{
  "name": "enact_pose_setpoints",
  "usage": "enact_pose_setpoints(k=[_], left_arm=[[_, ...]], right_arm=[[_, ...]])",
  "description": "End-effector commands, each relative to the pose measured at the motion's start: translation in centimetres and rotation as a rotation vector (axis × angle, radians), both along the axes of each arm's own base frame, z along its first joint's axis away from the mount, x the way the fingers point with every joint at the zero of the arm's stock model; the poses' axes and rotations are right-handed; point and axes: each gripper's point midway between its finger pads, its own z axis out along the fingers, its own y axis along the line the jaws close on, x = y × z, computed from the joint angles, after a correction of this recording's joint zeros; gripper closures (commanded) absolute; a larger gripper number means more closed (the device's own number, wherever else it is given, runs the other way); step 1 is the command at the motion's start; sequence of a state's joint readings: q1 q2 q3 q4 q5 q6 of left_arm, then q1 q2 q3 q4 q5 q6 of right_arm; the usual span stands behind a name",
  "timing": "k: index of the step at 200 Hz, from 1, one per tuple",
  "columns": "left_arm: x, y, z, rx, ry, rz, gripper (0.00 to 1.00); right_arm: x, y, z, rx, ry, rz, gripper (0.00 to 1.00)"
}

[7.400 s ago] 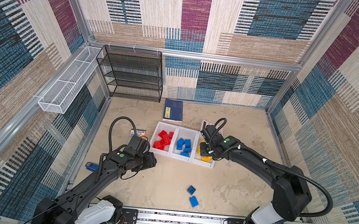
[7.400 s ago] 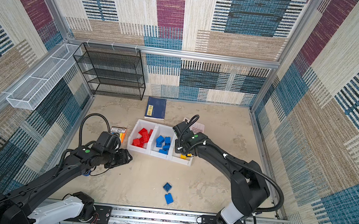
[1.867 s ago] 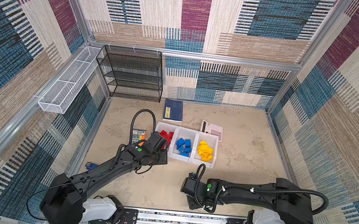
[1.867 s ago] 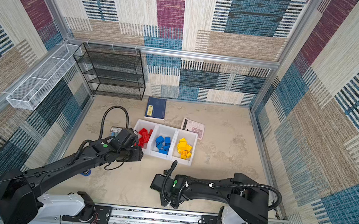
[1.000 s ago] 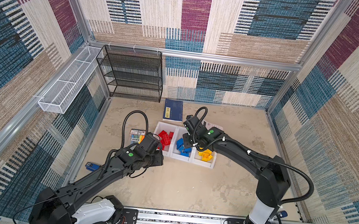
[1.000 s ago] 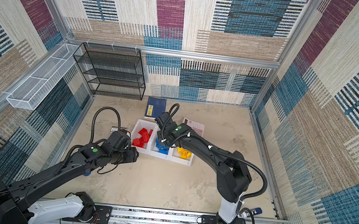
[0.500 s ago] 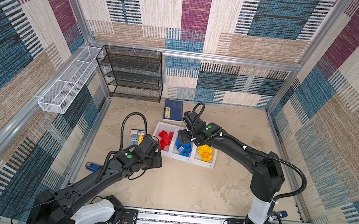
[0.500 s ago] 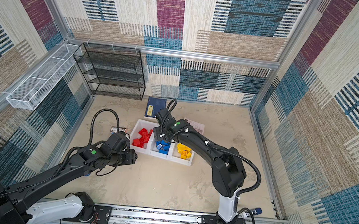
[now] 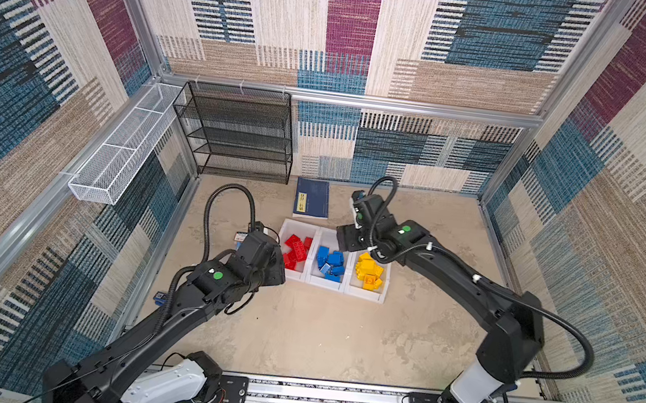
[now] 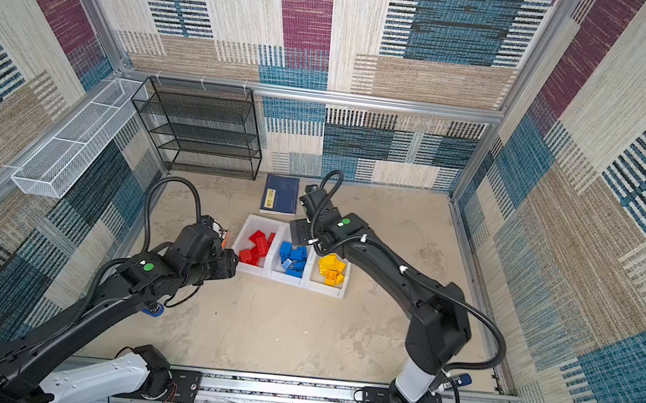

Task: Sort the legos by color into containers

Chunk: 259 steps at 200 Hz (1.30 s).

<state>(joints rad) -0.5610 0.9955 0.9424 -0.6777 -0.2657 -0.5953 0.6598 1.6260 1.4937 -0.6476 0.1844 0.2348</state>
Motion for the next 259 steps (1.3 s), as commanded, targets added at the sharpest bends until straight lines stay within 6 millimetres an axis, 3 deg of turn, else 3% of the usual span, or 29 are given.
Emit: enact_pose_setpoints(k=[1, 20, 35, 58, 85, 117, 124, 132, 153, 168, 184, 201, 206, 217, 230, 259], left_arm=[[1.7, 4.3, 3.8, 0.206, -0.208, 0.103, 0.19], [2.6, 7.1, 5.0, 0.292, -0.384, 0.232, 0.01], [2.9, 8.3, 3.7, 0.362, -0.482, 0.268, 0.00], [3.2, 8.5, 0.1, 0.418, -0.536, 0.224, 0.00], [4.2, 9.2, -3.1, 0.504, -0.498, 0.190, 0.00], [6.9, 11.2, -7.9, 0.526, -0.371, 0.196, 0.00], [7.7, 11.4, -8.4, 0.529, -0.364, 0.186, 0.01], [8.4, 11.6, -8.8, 0.537, -0.333, 0.176, 0.01], [10.8, 11.9, -8.1, 0.474, -0.410, 0.168, 0.01], [12.0, 12.4, -8.6, 0.448, -0.397, 0.140, 0.01], [13.1, 11.4, -9.7, 0.413, -0.439, 0.051, 0.01], [12.5, 12.8, -11.3, 0.317, -0.375, 0.077, 0.01], [12.8, 12.9, -10.8, 0.313, -0.445, 0.081, 0.01], [12.6, 13.0, -11.7, 0.302, -0.403, 0.071, 0.01], [13.5, 13.6, -11.5, 0.295, -0.391, 0.102, 0.01], [13.4, 13.7, -11.6, 0.284, -0.391, 0.097, 0.01]], right_arm=[[1.7, -3.1, 7.1, 0.074, -0.263, -0.055, 0.01], [0.8, -8.1, 11.2, 0.149, -0.506, -0.169, 0.00], [-0.8, -12.1, 11.3, 0.202, -0.635, -0.269, 0.00], [-3.5, -17.4, 5.9, 0.104, -0.739, -0.376, 0.00], [-5.4, -22.9, -1.1, 0.008, -0.728, -0.497, 0.00], [-6.0, -27.3, -8.3, 0.046, -0.631, -0.587, 0.00], [-5.7, -28.9, -9.4, 0.038, -0.587, -0.657, 0.00], [-5.1, -30.0, -9.1, 0.018, -0.594, -0.703, 0.00], [-3.8, -30.4, -7.9, 0.018, -0.675, -0.674, 0.00], [-2.4, -30.0, -7.6, 0.021, -0.694, -0.637, 0.00], [-0.9, -28.8, -7.5, 0.053, -0.709, -0.565, 0.00], [-0.5, -26.6, -8.7, 0.067, -0.728, -0.425, 0.00], [-0.7, -26.0, -8.9, 0.068, -0.732, -0.383, 0.00], [-0.8, -26.0, -8.9, 0.070, -0.727, -0.384, 0.00], [-0.8, -26.0, -9.0, 0.070, -0.726, -0.385, 0.00], [-0.6, -26.0, -9.1, 0.073, -0.722, -0.382, 0.00]])
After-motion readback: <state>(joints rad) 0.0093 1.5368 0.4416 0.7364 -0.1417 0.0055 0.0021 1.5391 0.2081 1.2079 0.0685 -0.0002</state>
